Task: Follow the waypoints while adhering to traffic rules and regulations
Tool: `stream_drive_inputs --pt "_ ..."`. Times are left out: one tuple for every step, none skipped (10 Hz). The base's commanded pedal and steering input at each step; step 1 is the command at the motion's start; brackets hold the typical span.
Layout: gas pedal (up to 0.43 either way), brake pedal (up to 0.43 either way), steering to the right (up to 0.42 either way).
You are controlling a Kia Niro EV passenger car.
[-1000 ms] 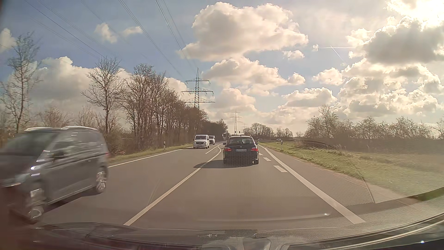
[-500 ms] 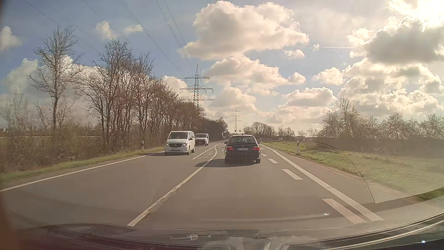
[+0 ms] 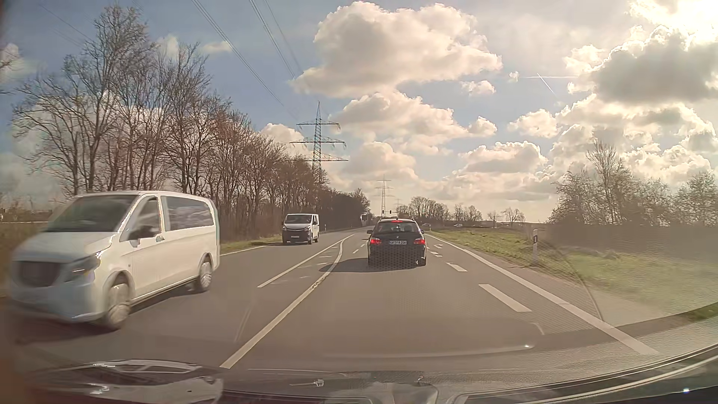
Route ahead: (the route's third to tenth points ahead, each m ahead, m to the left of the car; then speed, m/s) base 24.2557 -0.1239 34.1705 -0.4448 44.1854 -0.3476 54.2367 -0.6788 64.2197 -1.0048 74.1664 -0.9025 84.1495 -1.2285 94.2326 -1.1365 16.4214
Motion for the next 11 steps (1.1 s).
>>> stream_drive_inputs --pt "0.189 0.0 -0.009" --pt "0.189 0.0 -0.009" --pt "0.189 0.0 -0.009" --pt "0.189 0.0 -0.009" --pt "0.189 0.0 -0.01" --pt "0.189 0.0 -0.011" --pt "0.189 0.0 -0.013" --pt "0.189 0.0 -0.014" --pt "0.189 0.0 -0.014" --pt "0.197 0.0 -0.015" --pt "0.197 0.0 -0.015"
